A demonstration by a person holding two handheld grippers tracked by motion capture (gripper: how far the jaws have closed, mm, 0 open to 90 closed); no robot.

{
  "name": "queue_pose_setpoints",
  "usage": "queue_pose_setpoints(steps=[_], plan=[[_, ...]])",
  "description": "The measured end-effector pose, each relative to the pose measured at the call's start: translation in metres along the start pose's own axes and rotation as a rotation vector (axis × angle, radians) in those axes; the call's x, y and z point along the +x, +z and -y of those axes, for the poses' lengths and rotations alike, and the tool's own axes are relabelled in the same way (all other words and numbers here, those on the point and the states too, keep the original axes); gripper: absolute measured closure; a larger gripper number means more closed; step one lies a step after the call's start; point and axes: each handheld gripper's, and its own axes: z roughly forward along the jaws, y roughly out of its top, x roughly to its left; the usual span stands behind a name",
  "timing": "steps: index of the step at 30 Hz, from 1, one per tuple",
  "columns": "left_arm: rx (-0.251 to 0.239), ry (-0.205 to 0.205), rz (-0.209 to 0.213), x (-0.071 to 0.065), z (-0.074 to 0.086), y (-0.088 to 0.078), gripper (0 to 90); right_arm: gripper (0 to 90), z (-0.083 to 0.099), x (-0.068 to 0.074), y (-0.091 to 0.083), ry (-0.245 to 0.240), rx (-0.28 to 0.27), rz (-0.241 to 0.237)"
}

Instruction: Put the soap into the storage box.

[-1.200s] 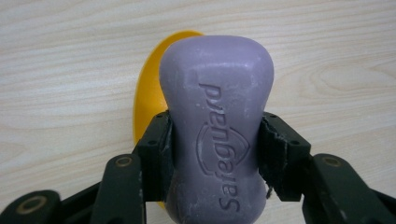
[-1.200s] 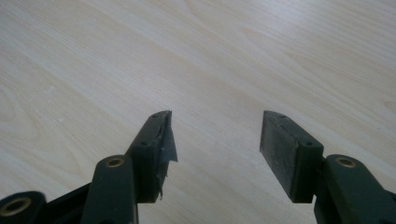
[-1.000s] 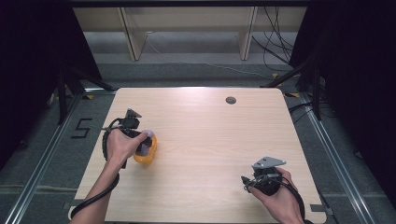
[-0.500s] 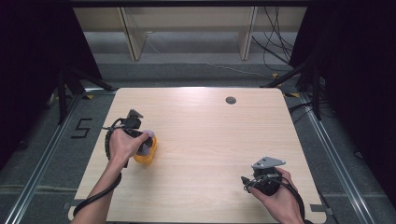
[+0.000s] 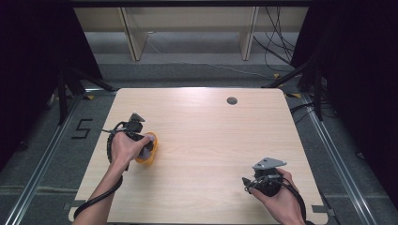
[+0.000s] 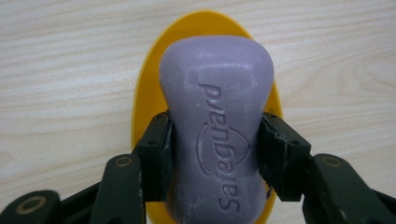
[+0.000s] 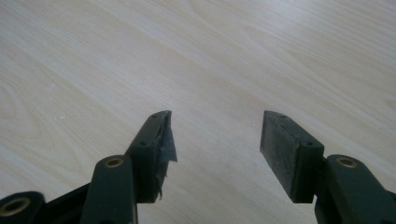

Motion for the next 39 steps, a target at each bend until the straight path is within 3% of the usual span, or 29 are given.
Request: queue_pose_setpoints(steps=[24, 31, 33, 34, 37, 38, 39], plan=[[-0.004, 0.022, -0.024, -0.002, 0.001, 0.009, 48.7, 43.7, 0.001, -0.001, 0.001, -0.017, -0.003, 0.0], [-0.07, 0.017, -0.021, -0.002, 0.001, 0.001, 44.6, 43.6, 0.0, 0.0, 0.0, -0.003, 0.002, -0.004], [-0.107, 0.044, -0.02, -0.002, 0.002, -0.006, 43.3, 43.5, 0.0, 0.001, 0.0, -0.004, 0.002, -0.004], [-0.132, 0.037, -0.024, -0.003, 0.003, -0.006, 43.0, 43.5, 0.0, 0.001, 0.0, -0.003, 0.002, -0.004], [-0.144, 0.03, -0.019, -0.004, 0.005, -0.013, 43.0, 43.5, 0.001, -0.001, 0.001, -0.018, -0.004, 0.001], [-0.146, 0.053, -0.015, -0.003, 0.006, -0.016, 43.0, 43.5, 0.001, -0.001, 0.001, -0.018, -0.004, 0.001], [-0.178, 0.058, -0.003, -0.002, 0.009, -0.02, 42.6, 43.5, 0.0, 0.0, 0.0, -0.003, 0.002, -0.003]])
